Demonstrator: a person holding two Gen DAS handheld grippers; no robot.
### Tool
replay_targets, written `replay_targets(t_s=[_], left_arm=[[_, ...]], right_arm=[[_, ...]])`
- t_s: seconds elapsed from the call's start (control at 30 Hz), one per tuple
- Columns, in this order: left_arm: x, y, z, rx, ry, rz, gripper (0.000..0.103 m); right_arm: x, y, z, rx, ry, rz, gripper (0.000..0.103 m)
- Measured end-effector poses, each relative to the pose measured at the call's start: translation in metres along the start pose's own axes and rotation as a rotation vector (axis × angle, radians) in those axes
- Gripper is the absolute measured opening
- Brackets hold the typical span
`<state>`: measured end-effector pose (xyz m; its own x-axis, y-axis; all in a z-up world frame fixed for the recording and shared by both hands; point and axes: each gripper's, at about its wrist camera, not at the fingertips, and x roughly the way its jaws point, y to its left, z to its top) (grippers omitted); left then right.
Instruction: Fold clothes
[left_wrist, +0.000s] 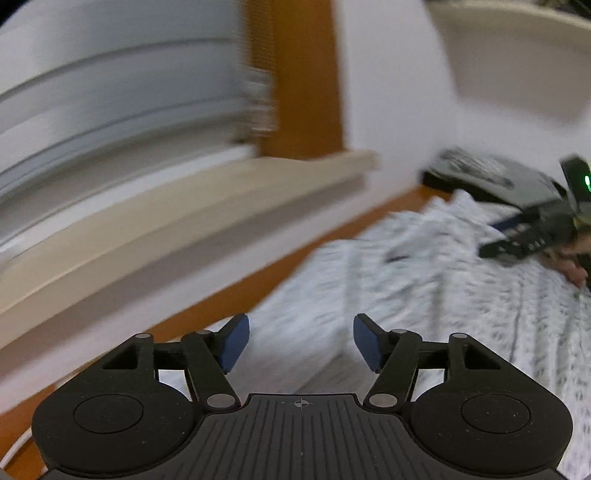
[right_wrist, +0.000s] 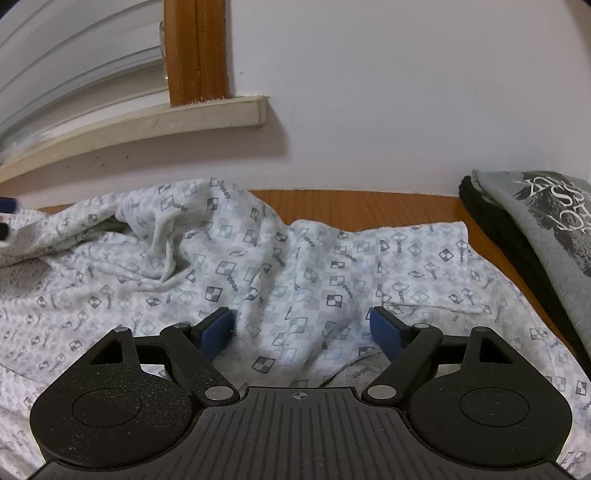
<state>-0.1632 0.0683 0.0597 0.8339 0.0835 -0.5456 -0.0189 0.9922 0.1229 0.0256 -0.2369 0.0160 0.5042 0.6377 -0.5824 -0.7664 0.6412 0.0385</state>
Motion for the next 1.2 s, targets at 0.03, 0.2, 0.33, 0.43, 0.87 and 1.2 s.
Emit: replay_targets(t_s=[0.03, 0.2, 0.33, 0.43, 0.87, 1.2], left_arm=[[0.014, -0.009, 0.006, 0.013, 0.010, -0.010, 0.068], [0.068, -0.035, 0.028, 0.087, 0.035, 0.021, 0.068], [0.089, -0.035, 0.044, 0.108, 0.035, 0.034, 0.050], [0.078, -0.027, 0.064, 0.067, -0.040, 0.044, 0.004], [0.053, -0.045, 0.111, 0.082, -0.256, 0.130, 0.009], [0.060, -0.042, 0.077, 0.056, -0.166, 0.037, 0.031]], right_arm=[[0.000, 0.000, 0.000, 0.001, 0.000, 0.001, 0.081], [0.000, -0.002, 0.000, 0.009, -0.003, 0.011, 0.081], [0.000, -0.001, 0.000, 0.006, -0.003, 0.013, 0.081], [0.000, -0.002, 0.000, 0.002, -0.001, 0.018, 0.081], [-0.007, -0.008, 0.000, 0.009, -0.013, 0.063, 0.081], [-0.030, -0.043, 0.001, 0.168, -0.132, 0.103, 0.082]])
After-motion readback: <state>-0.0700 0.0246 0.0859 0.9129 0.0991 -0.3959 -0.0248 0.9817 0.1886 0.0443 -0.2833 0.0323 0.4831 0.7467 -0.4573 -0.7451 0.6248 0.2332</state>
